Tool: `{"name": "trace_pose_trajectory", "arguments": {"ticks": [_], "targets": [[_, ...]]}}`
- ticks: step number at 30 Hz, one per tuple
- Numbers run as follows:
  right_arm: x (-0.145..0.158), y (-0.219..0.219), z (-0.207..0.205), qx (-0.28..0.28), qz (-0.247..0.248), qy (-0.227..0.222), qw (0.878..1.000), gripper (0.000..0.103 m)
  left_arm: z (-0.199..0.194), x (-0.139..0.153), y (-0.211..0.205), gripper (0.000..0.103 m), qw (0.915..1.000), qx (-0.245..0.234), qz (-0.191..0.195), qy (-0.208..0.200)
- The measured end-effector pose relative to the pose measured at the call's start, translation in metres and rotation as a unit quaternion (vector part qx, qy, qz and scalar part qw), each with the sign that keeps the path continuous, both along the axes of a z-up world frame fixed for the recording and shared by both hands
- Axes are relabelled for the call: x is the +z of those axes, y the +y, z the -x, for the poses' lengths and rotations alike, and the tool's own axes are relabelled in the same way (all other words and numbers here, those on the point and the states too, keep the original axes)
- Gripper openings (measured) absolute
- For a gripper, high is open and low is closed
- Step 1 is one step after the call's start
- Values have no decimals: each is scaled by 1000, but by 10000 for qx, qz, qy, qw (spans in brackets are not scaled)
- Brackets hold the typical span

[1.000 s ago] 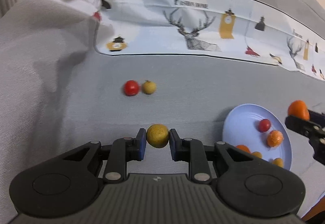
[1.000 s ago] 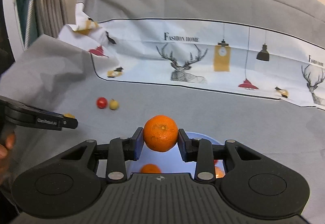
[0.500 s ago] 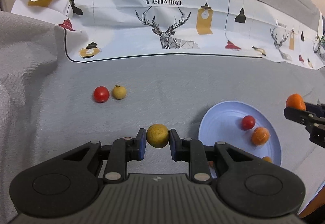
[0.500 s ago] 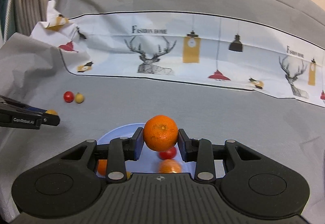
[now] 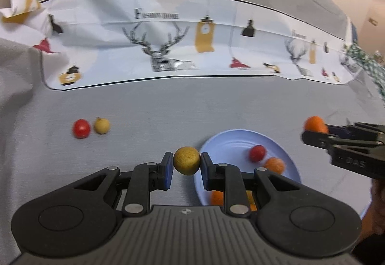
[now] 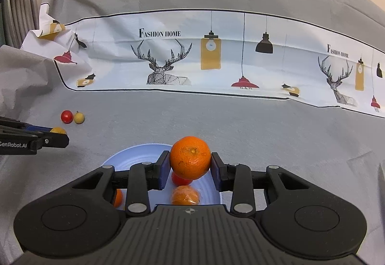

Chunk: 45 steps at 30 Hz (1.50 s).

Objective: Organize fruits
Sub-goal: 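Carry the yellow fruit and the orange over the blue plate, then open left gripper to drop the yellow fruit while right gripper releases the orange onto the plate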

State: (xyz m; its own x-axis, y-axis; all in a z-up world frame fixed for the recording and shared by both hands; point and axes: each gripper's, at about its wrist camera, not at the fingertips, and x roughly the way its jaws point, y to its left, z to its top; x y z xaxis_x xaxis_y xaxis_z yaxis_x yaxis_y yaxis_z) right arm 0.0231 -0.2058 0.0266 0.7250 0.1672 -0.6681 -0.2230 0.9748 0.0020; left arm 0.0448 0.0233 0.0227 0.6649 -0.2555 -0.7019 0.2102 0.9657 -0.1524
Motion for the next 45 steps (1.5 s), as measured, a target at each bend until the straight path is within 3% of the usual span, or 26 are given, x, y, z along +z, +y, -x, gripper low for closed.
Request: {"name": "trace_pose_trajectory", "arguments": {"ticks": [6, 11, 26, 45], "targets": [[-3, 5, -2, 73, 42, 89, 9999, 37, 1, -7, -19, 26, 9995, -300, -78, 6], [-18, 12, -6, 281, 258, 503, 9980, 37, -3, -11, -29, 26, 9995, -302, -108, 51], [-28, 7, -8, 166, 289, 773, 9965, 37, -13, -23, -72, 26, 9983, -430, -393, -54], [-32, 12, -10, 183, 362, 898, 9951, 37, -17, -32, -75, 26, 9980, -369, -509, 48]]}}
